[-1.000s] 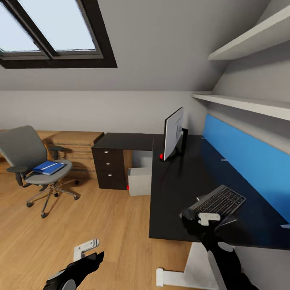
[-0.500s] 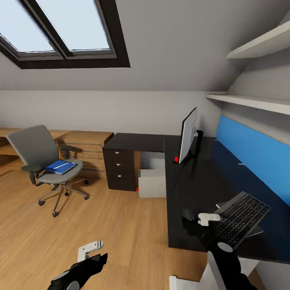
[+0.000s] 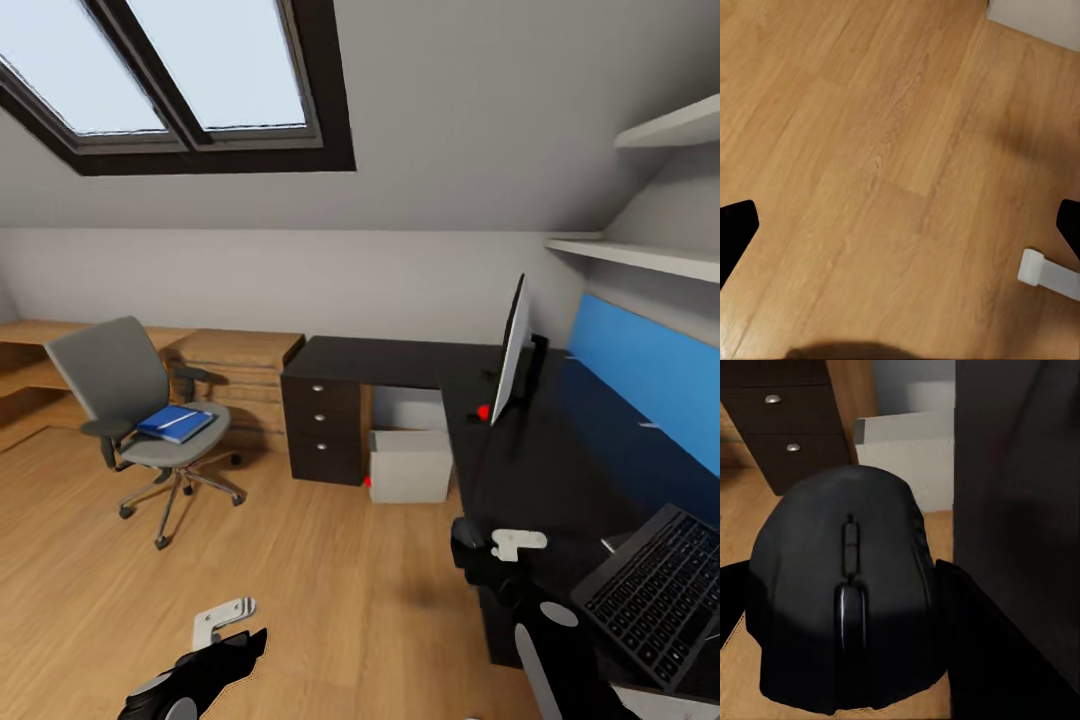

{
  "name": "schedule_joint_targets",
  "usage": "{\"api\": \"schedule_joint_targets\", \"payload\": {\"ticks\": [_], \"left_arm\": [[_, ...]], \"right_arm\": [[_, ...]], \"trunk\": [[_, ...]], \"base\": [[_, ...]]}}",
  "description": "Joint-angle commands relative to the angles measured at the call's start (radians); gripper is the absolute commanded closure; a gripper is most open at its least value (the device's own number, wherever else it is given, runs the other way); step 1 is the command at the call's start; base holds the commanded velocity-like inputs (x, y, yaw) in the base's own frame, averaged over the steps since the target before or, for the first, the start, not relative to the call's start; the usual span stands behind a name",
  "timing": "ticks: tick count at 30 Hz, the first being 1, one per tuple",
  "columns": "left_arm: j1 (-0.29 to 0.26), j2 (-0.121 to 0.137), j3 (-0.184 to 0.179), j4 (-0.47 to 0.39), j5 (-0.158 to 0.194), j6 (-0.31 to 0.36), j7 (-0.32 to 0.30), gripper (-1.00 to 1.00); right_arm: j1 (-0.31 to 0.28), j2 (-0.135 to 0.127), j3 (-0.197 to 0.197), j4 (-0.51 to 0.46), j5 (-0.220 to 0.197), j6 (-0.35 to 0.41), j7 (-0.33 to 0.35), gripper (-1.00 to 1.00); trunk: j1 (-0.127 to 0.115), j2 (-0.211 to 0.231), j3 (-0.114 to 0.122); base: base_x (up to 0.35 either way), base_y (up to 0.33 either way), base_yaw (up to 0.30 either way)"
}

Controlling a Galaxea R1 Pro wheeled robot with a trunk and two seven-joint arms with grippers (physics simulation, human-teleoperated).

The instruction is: In the bedroom, organize the workspace by keeping the computer under the desk, ensuring the monitor is on the desk, placing the keyboard on the desk next to the monitor, placing the mouse on the desk next to the keyboard, moving the folder from the swivel chair onto the desk next to the mouse, stacking the notebook on top of the folder with the pen on top of the notebook, and positioning the swivel chair next to the desk.

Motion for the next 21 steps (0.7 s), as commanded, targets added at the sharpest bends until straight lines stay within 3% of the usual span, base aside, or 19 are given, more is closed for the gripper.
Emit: {"api": "schedule_joint_targets", "payload": {"ticks": [1,21], "left_arm": [[0.0,0.0,-0.001,-0.001,0.011,0.001,0.009,-1.0],[0.0,-0.001,-0.001,-0.001,0.011,0.001,0.009,-1.0]], "right_arm": [[0.0,0.0,0.0,-0.001,-0.01,0.005,-0.005,1.0],[0.0,0.001,0.002,0.004,-0.009,0.003,-0.006,1.0]], "trunk": [[-0.004,0.007,0.002],[-0.08,0.147,0.065]], "base": [[0.175,0.297,0.065],[0.211,0.287,0.253]]}}
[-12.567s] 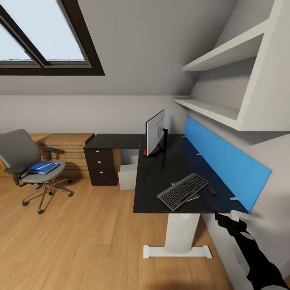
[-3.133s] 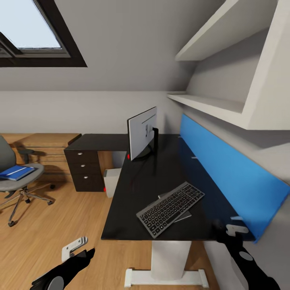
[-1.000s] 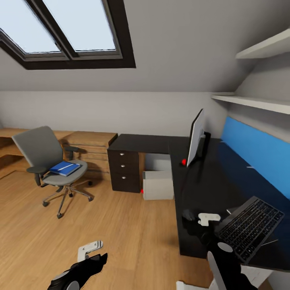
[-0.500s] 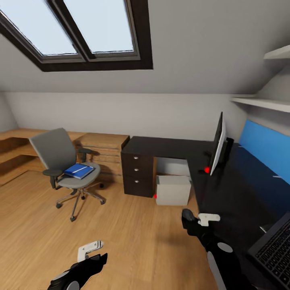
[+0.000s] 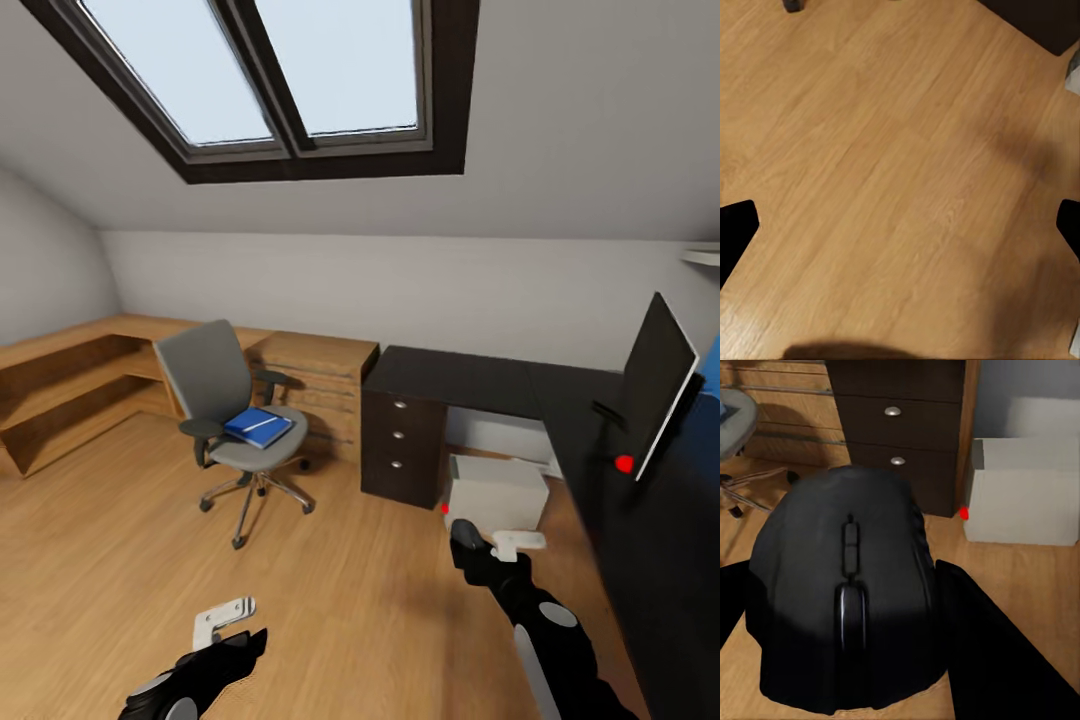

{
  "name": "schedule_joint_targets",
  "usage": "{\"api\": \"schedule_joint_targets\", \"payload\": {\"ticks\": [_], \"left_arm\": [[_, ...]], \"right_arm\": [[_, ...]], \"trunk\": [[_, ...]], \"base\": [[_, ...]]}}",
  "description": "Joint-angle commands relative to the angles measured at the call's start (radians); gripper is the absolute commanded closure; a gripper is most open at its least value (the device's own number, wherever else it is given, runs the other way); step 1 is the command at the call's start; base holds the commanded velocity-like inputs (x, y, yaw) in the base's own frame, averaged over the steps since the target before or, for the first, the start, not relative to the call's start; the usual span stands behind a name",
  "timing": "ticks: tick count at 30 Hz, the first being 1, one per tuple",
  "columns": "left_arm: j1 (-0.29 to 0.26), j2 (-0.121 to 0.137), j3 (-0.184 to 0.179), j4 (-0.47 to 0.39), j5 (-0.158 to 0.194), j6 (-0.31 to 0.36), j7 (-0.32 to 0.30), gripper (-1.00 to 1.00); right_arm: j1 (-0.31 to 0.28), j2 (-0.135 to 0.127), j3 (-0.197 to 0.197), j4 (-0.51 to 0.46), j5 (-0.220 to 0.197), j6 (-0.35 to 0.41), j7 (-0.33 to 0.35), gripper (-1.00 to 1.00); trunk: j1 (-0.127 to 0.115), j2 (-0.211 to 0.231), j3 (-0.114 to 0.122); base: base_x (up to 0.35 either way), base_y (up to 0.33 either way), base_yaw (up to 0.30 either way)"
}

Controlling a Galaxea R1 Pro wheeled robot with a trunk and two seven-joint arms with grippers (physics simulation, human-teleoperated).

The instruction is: In the bedroom, organize the workspace by keeping the computer under the desk, ensuring the monitor is on the desk, placing the keyboard on the desk next to the monitor, placing the mouse on the desk next to the keyboard, moving the folder from the swivel chair onto the desk next to the mouse, stacking the notebook on top of the folder with the pen on top of the notebook, and positioning the swivel chair next to the desk.

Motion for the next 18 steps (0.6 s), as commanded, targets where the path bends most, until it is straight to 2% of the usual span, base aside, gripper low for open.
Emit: {"api": "schedule_joint_targets", "payload": {"ticks": [1,10,11,12,15,18], "left_arm": [[0.0,0.0,-0.001,-0.001,0.011,0.001,0.009,-1.0],[0.0,0.0,-0.003,0.01,0.012,0.002,0.006,-1.0],[0.0,0.001,-0.036,0.014,0.012,0.002,0.008,-1.0],[0.0,0.001,-0.044,0.014,0.012,0.002,0.008,-1.0],[0.0,0.001,-0.056,0.026,-0.001,0.001,0.009,-1.0],[0.0,0.0,-0.059,0.029,-0.037,0.001,0.008,-1.0]], "right_arm": [[-0.001,0.0,0.003,-0.001,-0.01,0.005,-0.005,1.0],[-0.001,-0.001,0.018,-0.001,-0.008,0.004,-0.006,1.0],[0.0,-0.003,0.018,-0.001,-0.008,0.004,-0.005,1.0],[-0.001,-0.004,0.018,-0.001,-0.007,0.004,-0.005,1.0],[0.0,-0.009,0.016,-0.001,-0.006,0.0,-0.004,1.0],[0.0,-0.01,0.015,-0.001,-0.004,-0.003,-0.004,1.0]], "trunk": [[-0.003,0.006,0.002],[-0.007,0.013,0.005],[-0.007,0.013,0.005],[-0.007,0.013,0.005],[-0.007,0.013,0.005],[-0.007,0.013,0.005]], "base": [[0.254,0.25,0.274],[0.278,0.219,0.273],[0.32,0.053,0.041],[0.323,0.034,0.026],[0.328,0.012,0.009],[0.33,0.002,0.001]]}}
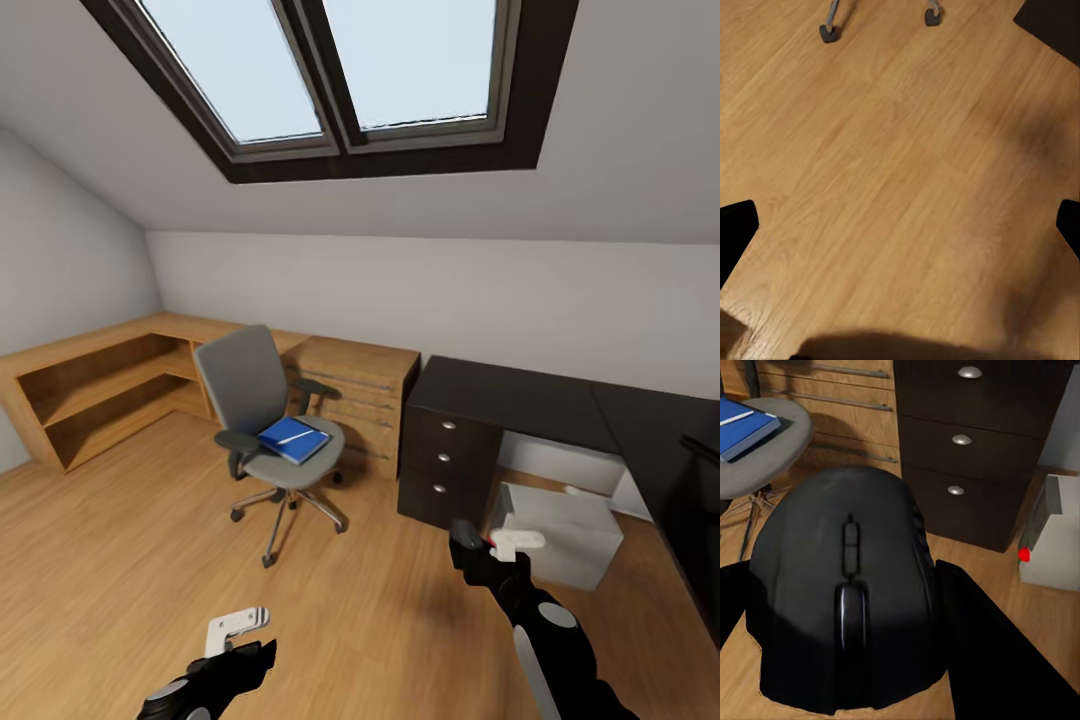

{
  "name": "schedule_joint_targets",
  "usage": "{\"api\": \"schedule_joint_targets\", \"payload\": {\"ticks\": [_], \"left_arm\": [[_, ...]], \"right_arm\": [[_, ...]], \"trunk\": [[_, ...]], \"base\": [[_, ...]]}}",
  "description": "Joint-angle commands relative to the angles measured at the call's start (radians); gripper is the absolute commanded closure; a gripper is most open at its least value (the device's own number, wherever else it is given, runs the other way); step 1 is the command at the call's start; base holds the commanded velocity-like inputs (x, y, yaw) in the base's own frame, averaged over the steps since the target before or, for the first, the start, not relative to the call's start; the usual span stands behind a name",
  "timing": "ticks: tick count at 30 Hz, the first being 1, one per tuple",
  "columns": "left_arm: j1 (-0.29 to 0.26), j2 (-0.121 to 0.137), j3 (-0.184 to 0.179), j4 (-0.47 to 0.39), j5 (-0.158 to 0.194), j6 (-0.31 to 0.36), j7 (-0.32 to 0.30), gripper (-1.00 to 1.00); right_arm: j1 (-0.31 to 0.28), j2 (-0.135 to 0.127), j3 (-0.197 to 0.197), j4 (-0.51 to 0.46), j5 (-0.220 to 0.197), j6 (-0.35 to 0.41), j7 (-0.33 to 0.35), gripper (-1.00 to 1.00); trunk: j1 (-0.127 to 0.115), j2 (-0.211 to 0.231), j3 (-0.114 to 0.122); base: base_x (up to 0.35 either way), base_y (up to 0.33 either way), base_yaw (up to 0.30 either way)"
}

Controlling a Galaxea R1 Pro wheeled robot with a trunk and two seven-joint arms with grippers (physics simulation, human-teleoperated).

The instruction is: In the bedroom, organize the workspace by keeping the computer under the desk, ensuring the monitor is on the desk, placing the keyboard on the desk next to the monitor, placing the mouse on the desk next to the keyboard, moving the folder from the swivel chair onto the desk next to the mouse, stacking the notebook on top of the folder with the pen on top of the notebook, and positioning the swivel chair next to the desk.

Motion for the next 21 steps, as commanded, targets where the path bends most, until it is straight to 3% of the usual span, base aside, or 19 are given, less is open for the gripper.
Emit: {"api": "schedule_joint_targets", "payload": {"ticks": [1,6,10,21], "left_arm": [[0.0,0.0,-0.001,-0.001,0.008,0.002,0.009,-1.0],[0.0,0.0,-0.001,-0.001,0.005,0.002,0.009,-1.0],[0.0,-0.002,-0.001,-0.001,0.004,0.002,0.009,-1.0],[0.0,-0.002,-0.001,-0.001,0.004,0.002,0.009,-1.0]], "right_arm": [[0.0,0.0,0.0,-0.001,-0.009,0.005,-0.005,1.0],[-0.001,0.0,0.0,-0.001,-0.005,0.005,-0.005,1.0],[0.0,0.0,0.002,0.0,0.027,0.005,-0.004,1.0],[-0.001,0.0,0.002,0.001,0.03,0.003,-0.004,1.0]], "trunk": [[0.001,-0.001,-0.001],[0.001,-0.001,-0.001],[0.001,-0.001,-0.001],[0.001,-0.001,-0.001]], "base": [[0.33,0.0,0.0],[0.33,0.0,0.0],[0.33,0.0,0.0],[0.33,0.0,0.0]]}}
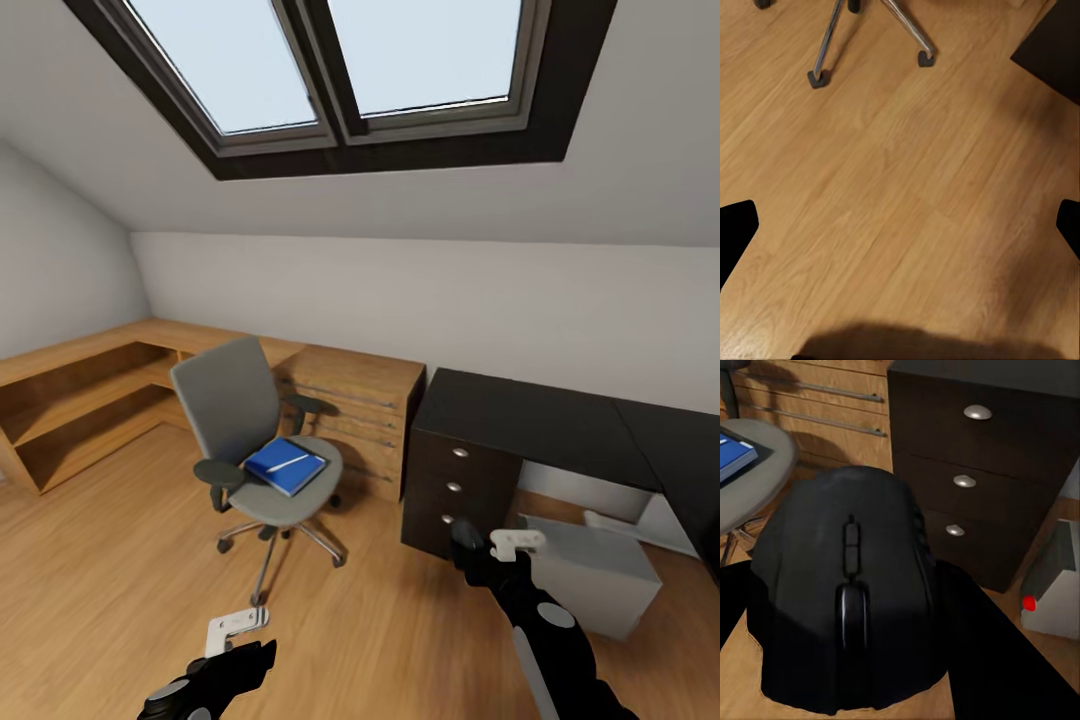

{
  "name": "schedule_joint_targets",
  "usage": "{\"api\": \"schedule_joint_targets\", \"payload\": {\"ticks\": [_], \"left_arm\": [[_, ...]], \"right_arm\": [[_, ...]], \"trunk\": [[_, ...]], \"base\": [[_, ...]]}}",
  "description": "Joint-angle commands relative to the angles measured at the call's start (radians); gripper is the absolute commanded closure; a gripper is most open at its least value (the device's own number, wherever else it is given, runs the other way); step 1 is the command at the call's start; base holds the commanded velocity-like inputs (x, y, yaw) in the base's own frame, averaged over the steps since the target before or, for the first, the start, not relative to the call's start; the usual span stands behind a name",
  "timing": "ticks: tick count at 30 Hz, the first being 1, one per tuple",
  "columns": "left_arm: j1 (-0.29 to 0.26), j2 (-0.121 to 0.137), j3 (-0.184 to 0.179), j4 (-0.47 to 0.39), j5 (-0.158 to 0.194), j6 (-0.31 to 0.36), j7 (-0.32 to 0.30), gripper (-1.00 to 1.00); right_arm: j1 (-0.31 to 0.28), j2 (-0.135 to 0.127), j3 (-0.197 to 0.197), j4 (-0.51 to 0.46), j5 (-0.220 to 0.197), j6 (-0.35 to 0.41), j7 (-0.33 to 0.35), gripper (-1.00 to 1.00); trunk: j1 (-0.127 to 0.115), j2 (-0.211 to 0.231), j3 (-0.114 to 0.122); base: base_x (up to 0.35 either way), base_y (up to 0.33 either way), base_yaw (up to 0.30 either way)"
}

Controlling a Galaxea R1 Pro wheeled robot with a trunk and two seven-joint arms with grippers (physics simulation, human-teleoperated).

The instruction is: In the bedroom, organize the workspace by keeping the computer under the desk, ensuring the monitor is on the desk, placing the keyboard on the desk next to the monitor, placing the mouse on the desk next to the keyboard, moving the folder from the swivel chair onto the desk next to the mouse, stacking the notebook on top of the folder with the pen on top of the notebook, and positioning the swivel chair next to the desk.

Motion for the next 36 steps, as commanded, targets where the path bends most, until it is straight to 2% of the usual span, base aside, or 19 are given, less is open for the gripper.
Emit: {"api": "schedule_joint_targets", "payload": {"ticks": [1,7,8,10,12,13,20,36], "left_arm": [[0.0,0.0,-0.001,-0.002,0.01,0.002,0.009,-1.0],[0.0,0.001,-0.016,-0.002,0.009,-0.017,0.01,-1.0],[0.0,0.002,-0.035,-0.007,0.001,-0.078,0.009,-1.0],[0.0,0.002,-0.042,-0.008,-0.017,-0.116,0.008,-1.0],[0.0,0.002,-0.058,-0.009,-0.072,-0.165,0.007,-1.0],[0.0,0.002,-0.061,-0.009,-0.08,-0.172,0.007,-1.0],[0.0,0.002,-0.066,-0.006,-0.095,-0.181,0.008,-1.0],[0.0,-0.001,-0.075,-0.002,-0.095,-0.177,0.008,-1.0]], "right_arm": [[-0.001,0.0,0.001,-0.001,-0.005,0.005,-0.006,1.0],[0.0,0.0,0.001,-0.001,-0.001,-0.008,-0.007,1.0],[0.011,0.001,0.001,-0.007,0.01,-0.036,-0.007,1.0],[0.026,0.001,0.001,-0.013,0.017,-0.052,-0.008,1.0],[0.059,0.001,0.001,-0.038,0.024,-0.108,-0.009,1.0],[0.064,0.001,0.001,-0.042,0.025,-0.117,-0.009,1.0],[0.073,0.001,0.001,-0.048,0.027,-0.132,-0.009,1.0],[0.073,0.001,0.001,-0.048,0.028,-0.134,-0.009,1.0]], "trunk": [[0.001,-0.001,-0.001],[0.001,-0.001,-0.001],[0.001,-0.001,-0.001],[0.001,-0.001,-0.001],[0.001,-0.001,-0.001],[0.001,-0.001,-0.001],[0.001,-0.001,-0.001],[0.001,-0.001,-0.001]], "base": [[0.33,0.0,0.0],[0.33,0.0,0.0],[0.33,0.0,0.0],[0.33,0.0,0.0],[0.33,0.0,0.0],[0.33,0.0,0.0],[0.33,0.0,0.0],[0.33,0.0,0.0]]}}
